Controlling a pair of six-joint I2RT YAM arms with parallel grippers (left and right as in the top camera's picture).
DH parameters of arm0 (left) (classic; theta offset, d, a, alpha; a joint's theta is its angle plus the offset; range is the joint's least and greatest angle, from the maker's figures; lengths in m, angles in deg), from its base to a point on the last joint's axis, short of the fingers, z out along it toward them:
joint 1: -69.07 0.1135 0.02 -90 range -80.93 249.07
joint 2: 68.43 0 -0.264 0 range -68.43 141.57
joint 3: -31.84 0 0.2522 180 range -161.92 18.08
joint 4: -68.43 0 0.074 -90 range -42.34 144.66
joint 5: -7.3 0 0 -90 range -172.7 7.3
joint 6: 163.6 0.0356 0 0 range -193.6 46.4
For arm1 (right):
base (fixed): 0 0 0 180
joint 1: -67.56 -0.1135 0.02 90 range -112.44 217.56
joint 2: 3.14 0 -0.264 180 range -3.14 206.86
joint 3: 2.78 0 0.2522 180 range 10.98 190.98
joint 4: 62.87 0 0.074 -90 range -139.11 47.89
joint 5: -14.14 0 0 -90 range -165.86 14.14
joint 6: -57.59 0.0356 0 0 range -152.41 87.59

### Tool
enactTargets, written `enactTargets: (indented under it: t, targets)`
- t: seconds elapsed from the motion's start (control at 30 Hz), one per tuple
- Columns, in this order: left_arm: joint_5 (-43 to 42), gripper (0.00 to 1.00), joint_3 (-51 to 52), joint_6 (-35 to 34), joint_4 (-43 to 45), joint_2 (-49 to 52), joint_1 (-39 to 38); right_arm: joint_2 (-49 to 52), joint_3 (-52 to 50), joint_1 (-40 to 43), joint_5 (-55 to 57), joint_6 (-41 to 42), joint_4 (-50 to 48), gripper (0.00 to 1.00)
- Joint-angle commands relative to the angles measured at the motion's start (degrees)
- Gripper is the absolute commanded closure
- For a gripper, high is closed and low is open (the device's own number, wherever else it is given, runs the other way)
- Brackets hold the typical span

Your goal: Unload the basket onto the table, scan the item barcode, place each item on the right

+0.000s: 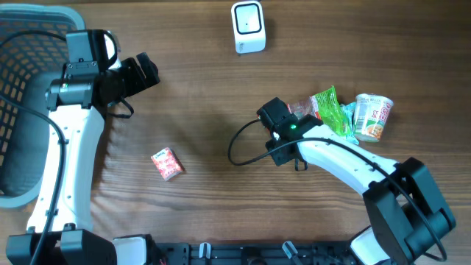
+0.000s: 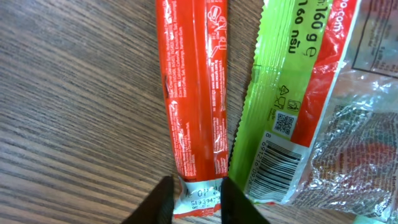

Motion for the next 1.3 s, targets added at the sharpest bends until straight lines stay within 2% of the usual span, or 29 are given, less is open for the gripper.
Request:
enactTargets:
  t: [0.0,0.37,0.43,0.5,0.53,0.57,0.6,0.7,0.9,1.0,1.07,1.17,1.27]
  targets:
    - [0.1,0.0,-0.3,0.7,0.2,-0.4,0.4,0.8,-0.7,0.0,-0.1,-0.2,-0.4,0.77]
    - [0.1,0.0,-0.3,0.7,0.2,-0.4,0.4,0.9,-6.1,0.0,-0.3,-1.7,-6.5,0.75]
    - [0.1,0.0,-0.3,0.7,0.2,-0.4,0.4,0.9,-6.1,0.0,-3.1,-1.7,-6.4,0.64]
    - [0.1,0.0,-0.3,0.7,0.2,-0.4,0.4,0.9,-6.1,0.0,-4.6,-1.4,-6.1,0.64]
    - [0.1,0.0,-0.3,0.7,0.2,-0.4,0.4,0.9,-6.1,0.0,-4.5,-0.6,-6.3,0.72]
    - [0.1,0.0,-0.3,0.7,0.2,-0.4,0.4,0.9,-6.1,0.0,-4.3,0.3,-6.6,0.88]
    - [0.1,0.0,-0.3,0.7,0.2,-0.4,0.4,0.9,-6.0,0.0,-4.4,0.2,-7.0,0.96]
    - [0.1,0.0,-0.3,0.7,0.2,-0.4,0.4,0.6,-5.6,0.0,-5.8,-0.4,-6.3,0.96]
    - [0.1,0.0,-0.3,0.7,0.2,-0.4,0.4,-7.1,-4.1,2.4,-21.9,-3.4,-6.1,0.96]
    - [0.1,0.0,-0.3,0.7,0.2,-0.4,0.4,-12.9,-4.0,8.7,-36.7,-3.0,-5.7,0.96]
    - [0.1,0.0,-0.3,0.7,0.2,-0.4,0.4,-13.1,-4.0,13.2,-48.2,-3.3,-3.9,0.96]
    - [0.1,0.0,-0.3,0.7,0.2,-0.4,0.4,-10.8,-4.1,16.0,-59.0,-3.7,-1.6,0.96]
    - [0.1,0.0,-0.3,0.7,0.2,-0.4,0.4,-7.3,-4.1,16.2,-63.0,-2.8,-2.8,0.96]
